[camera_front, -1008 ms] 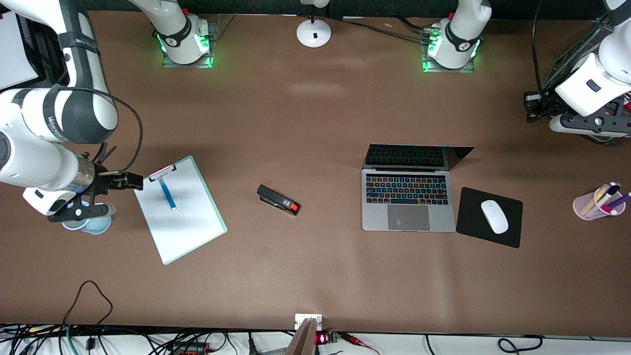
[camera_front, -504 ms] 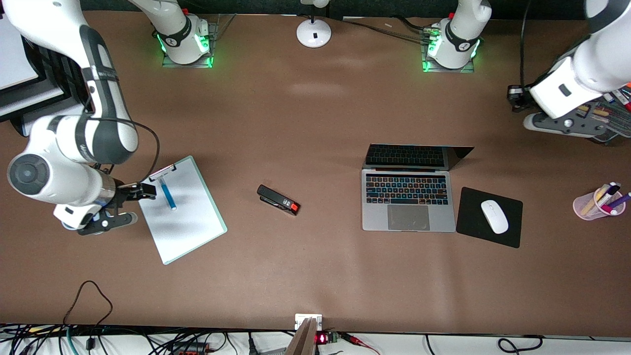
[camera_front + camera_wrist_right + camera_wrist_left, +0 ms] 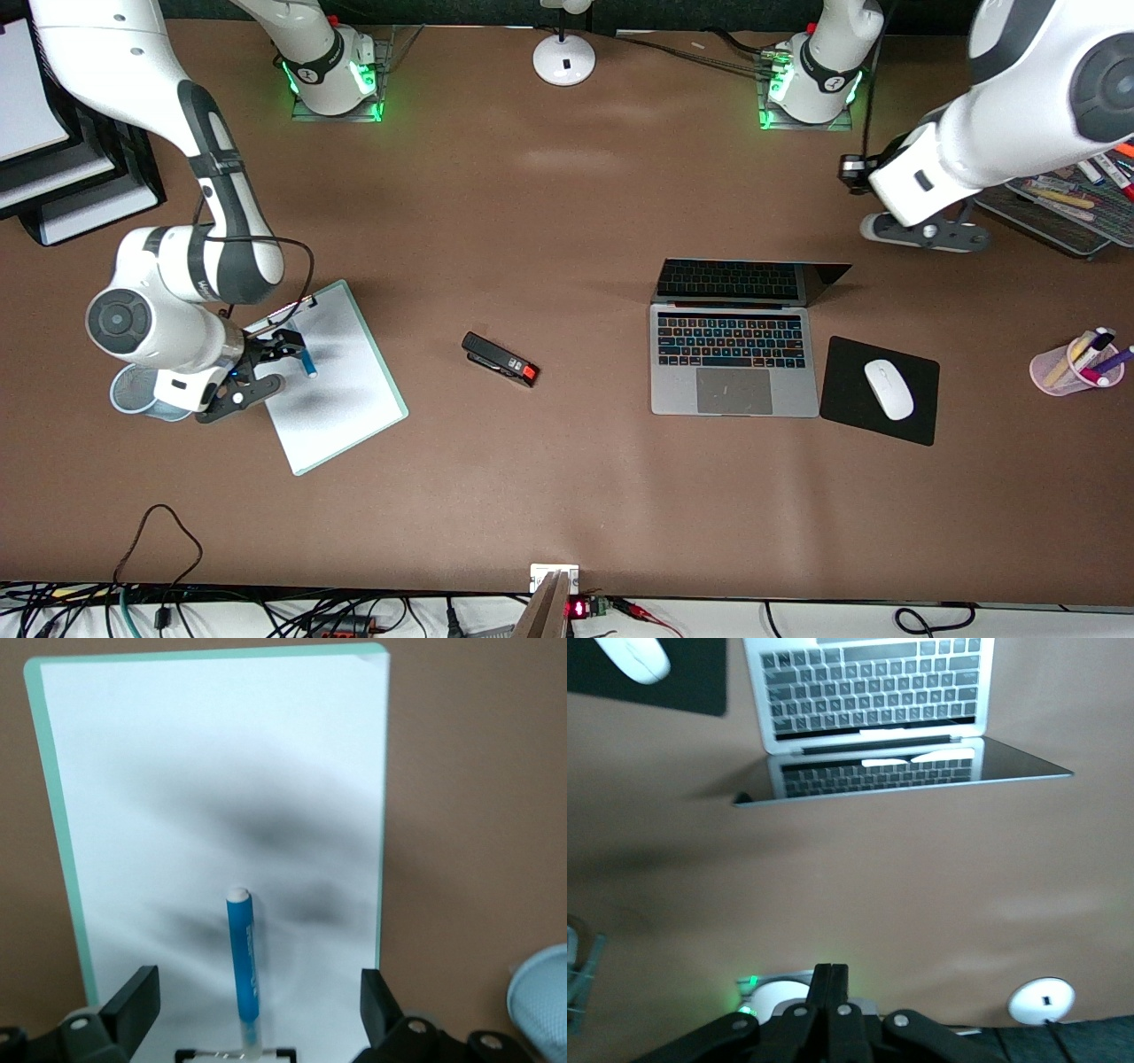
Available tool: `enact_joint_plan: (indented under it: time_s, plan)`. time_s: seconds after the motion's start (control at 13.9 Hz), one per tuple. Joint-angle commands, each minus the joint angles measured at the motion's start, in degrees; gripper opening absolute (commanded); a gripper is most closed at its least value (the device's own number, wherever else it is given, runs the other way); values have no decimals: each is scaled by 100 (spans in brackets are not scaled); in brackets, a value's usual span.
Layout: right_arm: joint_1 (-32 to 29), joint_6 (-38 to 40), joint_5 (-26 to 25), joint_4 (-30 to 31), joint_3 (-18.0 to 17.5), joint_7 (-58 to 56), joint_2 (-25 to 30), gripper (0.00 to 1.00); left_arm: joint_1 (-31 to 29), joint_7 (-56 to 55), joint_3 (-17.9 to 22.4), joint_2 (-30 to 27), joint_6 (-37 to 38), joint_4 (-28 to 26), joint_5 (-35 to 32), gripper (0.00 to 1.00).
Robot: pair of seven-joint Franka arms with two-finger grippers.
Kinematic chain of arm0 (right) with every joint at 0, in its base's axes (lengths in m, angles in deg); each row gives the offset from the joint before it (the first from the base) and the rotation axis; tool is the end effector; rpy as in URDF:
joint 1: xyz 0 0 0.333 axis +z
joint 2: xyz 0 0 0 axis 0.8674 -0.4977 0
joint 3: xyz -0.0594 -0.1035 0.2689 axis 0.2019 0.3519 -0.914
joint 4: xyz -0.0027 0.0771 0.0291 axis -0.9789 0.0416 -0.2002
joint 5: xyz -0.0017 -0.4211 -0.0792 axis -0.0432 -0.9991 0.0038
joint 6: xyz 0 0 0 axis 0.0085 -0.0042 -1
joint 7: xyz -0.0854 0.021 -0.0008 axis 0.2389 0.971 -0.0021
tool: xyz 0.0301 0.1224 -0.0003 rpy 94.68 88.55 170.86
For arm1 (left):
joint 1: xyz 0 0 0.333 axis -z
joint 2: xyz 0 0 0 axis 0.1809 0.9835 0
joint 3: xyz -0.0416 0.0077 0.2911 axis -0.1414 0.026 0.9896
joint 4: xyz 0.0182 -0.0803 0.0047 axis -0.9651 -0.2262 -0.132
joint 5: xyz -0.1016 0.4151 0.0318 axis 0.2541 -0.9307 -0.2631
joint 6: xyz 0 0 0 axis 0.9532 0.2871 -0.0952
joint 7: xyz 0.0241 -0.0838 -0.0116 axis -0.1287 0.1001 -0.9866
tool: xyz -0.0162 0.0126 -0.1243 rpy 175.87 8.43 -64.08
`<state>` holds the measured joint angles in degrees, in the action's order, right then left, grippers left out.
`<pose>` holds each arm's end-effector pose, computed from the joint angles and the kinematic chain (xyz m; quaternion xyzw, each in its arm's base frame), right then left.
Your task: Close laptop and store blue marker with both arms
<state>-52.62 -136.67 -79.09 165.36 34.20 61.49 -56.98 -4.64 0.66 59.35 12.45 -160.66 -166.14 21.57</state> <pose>0.6828 0.0375 0.1980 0.9646 0.2600 -0.0416 0.0150 0.5512 -0.1461 0.4889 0.9804 -0.0354 -0.1897 0.0389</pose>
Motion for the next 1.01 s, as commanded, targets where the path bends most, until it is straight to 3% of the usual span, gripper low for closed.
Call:
enact_joint_plan:
  time_s: [0.0, 0.29, 0.5, 0.65, 0.79, 0.94]
  plan:
    - [29, -264, -4, 43, 12, -238, -140, 100, -25, -356, -117, -180, -574, -622, 294, 0]
    - [82, -747, 32, 43, 12, -159, -412, 99, -34, -471, -434, -400, -1945, -1738, 294, 0]
    - [143, -792, 164, 43, 12, 69, -475, 92, -25, -471, -514, -392, -3113, -2468, 285, 0]
    - [196, -783, 173, 51, 12, 87, -501, 87, -25, -471, -636, -365, -3607, -2759, 285, 0]
    - [205, -783, 164, 104, 12, 79, -510, 71, -25, -471, -663, -321, -3828, -2909, 285, 0]
    - [196, -783, 173, 157, 12, 87, -510, 69, -16, -471, -663, -251, -4048, -2988, 276, 0]
